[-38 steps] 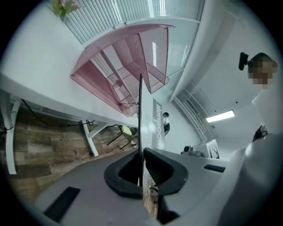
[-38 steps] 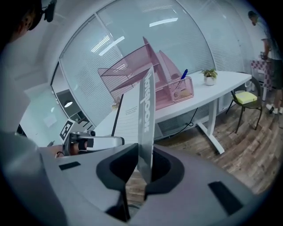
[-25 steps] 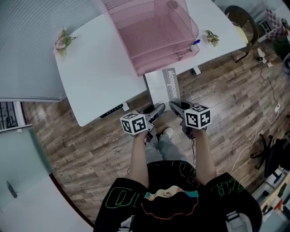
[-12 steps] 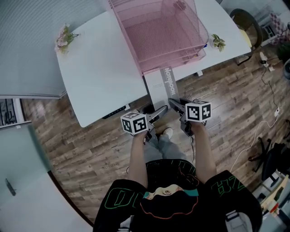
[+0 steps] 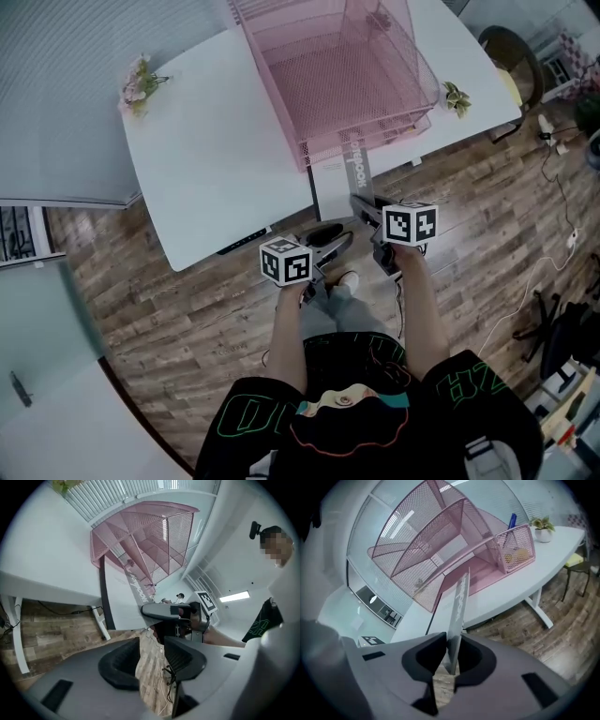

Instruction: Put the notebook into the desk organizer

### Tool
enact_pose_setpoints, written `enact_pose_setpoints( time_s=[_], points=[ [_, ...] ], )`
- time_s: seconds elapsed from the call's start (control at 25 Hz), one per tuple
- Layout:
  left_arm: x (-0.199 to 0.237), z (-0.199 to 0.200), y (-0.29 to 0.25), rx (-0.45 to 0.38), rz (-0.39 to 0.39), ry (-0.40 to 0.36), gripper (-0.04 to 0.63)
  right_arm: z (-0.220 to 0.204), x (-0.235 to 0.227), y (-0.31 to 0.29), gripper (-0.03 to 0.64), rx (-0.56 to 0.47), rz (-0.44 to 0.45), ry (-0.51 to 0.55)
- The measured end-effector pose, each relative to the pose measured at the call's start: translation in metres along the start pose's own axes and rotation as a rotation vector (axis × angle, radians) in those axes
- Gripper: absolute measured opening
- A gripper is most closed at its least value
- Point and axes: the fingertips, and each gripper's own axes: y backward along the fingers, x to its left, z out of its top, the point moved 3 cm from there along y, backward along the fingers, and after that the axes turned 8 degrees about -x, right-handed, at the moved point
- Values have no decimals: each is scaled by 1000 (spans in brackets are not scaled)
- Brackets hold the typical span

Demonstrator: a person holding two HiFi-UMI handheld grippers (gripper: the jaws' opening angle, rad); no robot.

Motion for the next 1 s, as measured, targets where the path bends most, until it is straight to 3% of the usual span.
enact_pose_setpoints(
  time_s=[0.24, 0.48, 0.72, 0.88, 1.0],
  points=[
    [-2, 12, -15, -2, 37, -70, 152, 12, 4, -9, 92, 64, -61, 208],
    [12, 27, -14, 8, 150, -130, 93, 23, 2, -11, 224, 56, -109, 324],
    [16, 40, -18, 8, 190, -185, 44, 16, -9, 17, 229, -12, -190, 401],
    [17, 46, -23, 31, 203, -187, 44, 1, -5, 22, 218, 59, -198, 495],
    [16, 53, -23, 24, 200, -167, 40, -3, -12, 24, 183, 111, -271, 530]
  ],
)
